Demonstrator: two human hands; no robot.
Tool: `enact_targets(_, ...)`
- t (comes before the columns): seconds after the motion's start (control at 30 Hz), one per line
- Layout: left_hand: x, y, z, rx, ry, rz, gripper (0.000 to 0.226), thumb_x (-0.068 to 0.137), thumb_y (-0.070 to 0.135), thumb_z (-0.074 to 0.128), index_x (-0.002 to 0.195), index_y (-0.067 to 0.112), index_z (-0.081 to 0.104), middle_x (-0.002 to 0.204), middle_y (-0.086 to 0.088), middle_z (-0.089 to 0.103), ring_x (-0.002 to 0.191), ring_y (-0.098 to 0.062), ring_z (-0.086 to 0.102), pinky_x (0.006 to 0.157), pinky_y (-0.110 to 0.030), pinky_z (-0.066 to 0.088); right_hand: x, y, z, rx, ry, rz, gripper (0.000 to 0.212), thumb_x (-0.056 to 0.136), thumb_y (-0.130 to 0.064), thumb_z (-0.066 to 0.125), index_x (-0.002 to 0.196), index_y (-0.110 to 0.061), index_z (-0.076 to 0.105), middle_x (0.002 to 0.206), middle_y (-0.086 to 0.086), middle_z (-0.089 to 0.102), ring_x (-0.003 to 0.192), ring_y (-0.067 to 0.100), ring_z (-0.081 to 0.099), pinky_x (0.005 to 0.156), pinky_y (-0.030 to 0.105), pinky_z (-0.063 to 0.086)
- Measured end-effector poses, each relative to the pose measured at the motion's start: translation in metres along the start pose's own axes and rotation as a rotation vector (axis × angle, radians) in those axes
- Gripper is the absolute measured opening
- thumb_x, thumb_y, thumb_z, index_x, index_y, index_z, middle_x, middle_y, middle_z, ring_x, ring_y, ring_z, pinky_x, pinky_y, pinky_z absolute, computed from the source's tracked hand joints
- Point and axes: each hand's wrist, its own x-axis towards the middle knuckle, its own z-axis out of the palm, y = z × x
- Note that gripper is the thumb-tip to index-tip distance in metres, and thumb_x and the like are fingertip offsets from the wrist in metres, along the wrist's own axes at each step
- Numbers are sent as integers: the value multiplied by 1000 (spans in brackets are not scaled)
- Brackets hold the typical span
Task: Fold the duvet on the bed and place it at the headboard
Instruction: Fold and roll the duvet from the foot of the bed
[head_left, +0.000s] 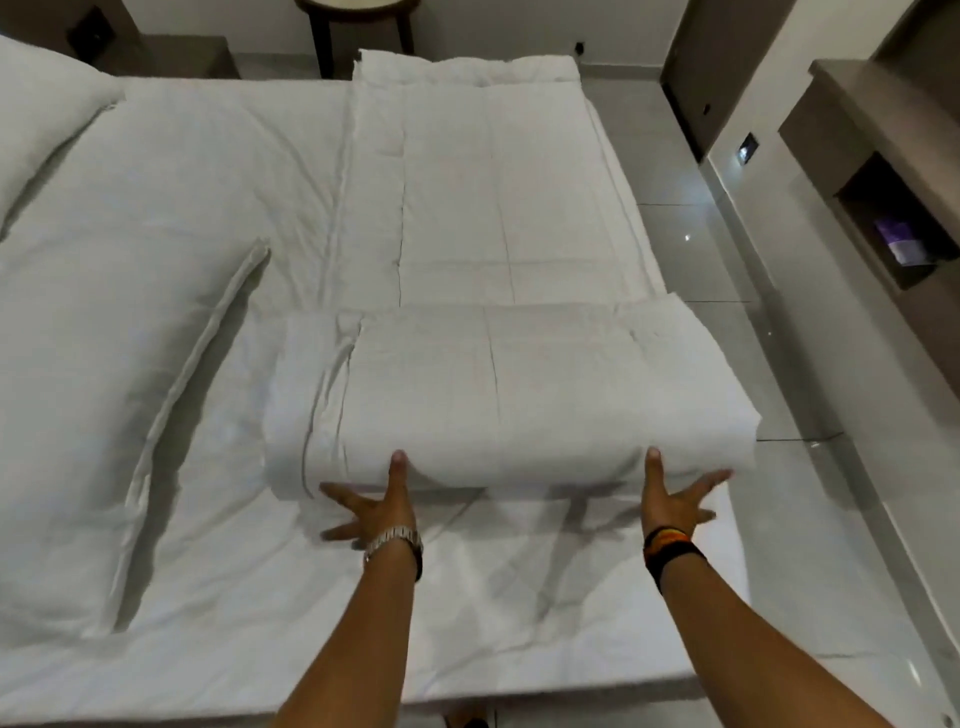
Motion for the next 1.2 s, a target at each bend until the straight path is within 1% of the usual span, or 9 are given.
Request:
enact_targets(0.1, 27, 6, 22, -194, 0, 53, 156, 45, 77, 84, 157, 47, -22, 170, -20, -4, 153, -42, 22, 118, -62, 27, 33, -6, 31, 109, -31, -38, 135, 61, -87, 75, 147, -65, -26, 174, 7, -6, 158, 41, 7, 108, 77, 36)
enact_targets(0.2, 47, 27, 44, -303, 111, 39, 162, 48, 66, 94, 156, 43, -25, 164, -26, 17, 146, -42, 37, 113, -62, 34, 53, -31, 64, 143, 59, 38, 157, 45, -86, 83, 151, -55, -29, 170, 19, 14, 151, 44, 28, 107, 70, 43)
enact_targets(0.33, 61, 42, 60, -281, 150, 47, 151, 61, 45, 97, 158, 47, -19, 161, -22, 28, 137, -38, 47, 107, -55, 40, 64, -44, 89, 90, 147, 70, 146, 67, -51, 94, 160, -44, -19, 170, 26, 3, 153, 42, 26, 121, 55, 26)
enact_targets(0.47, 66, 40, 50, -253, 120, 111, 132, 76, 15, 90, 162, 40, -6, 153, -14, 42, 125, -23, 52, 108, -43, 41, 57, -39, 94, 180, 163, -39, 135, 72, -24, 94, 162, -49, -4, 167, 21, 18, 144, 36, 41, 115, 49, 36)
enact_targets(0.63, 33, 24, 17, -237, 128, 185, 124, 76, 8, 87, 162, 37, 3, 157, -9, 40, 124, -24, 54, 109, -41, 40, 25, -28, 57, 249, 112, -108, 123, 75, -15, 89, 162, -48, 8, 150, 8, 45, 116, 23, 53, 98, 33, 41)
enact_targets(0.77, -15, 4, -33, -292, 126, 246, 124, 74, 9, 88, 162, 40, 6, 157, -10, 42, 130, -32, 54, 106, -39, 40, -24, -12, 13, 313, 49, -100, 121, 76, -15, 89, 162, -47, 10, 147, 3, 46, 120, 23, 52, 104, 36, 41)
enact_targets(1.0, -119, -102, -146, -193, 183, 150, 122, 81, 10, 85, 160, 47, -1, 148, -29, 44, 131, -43, 52, 109, -56, 39, -131, 95, -107, 198, 36, 22, 122, 79, -17, 88, 161, -50, 3, 158, 26, 35, 137, 44, 47, 111, 55, 38)
enact_targets(1.13, -177, -169, -198, -190, 147, 54, 119, 86, 8, 81, 160, 45, -4, 161, -21, 27, 141, -39, 41, 113, -55, 35, -188, 139, -184, 146, 53, 20, 118, 84, -9, 83, 164, -41, 3, 158, 26, 35, 136, 42, 47, 110, 51, 39)
enact_targets(1.2, -195, -184, -218, -180, 135, 68, 112, 89, 11, 78, 163, 30, -4, 167, -17, 18, 148, -35, 33, 118, -47, 30, -212, 143, -210, 115, 56, 32, 116, 87, -11, 81, 165, -39, 1, 160, 28, 30, 139, 44, 43, 112, 52, 37)
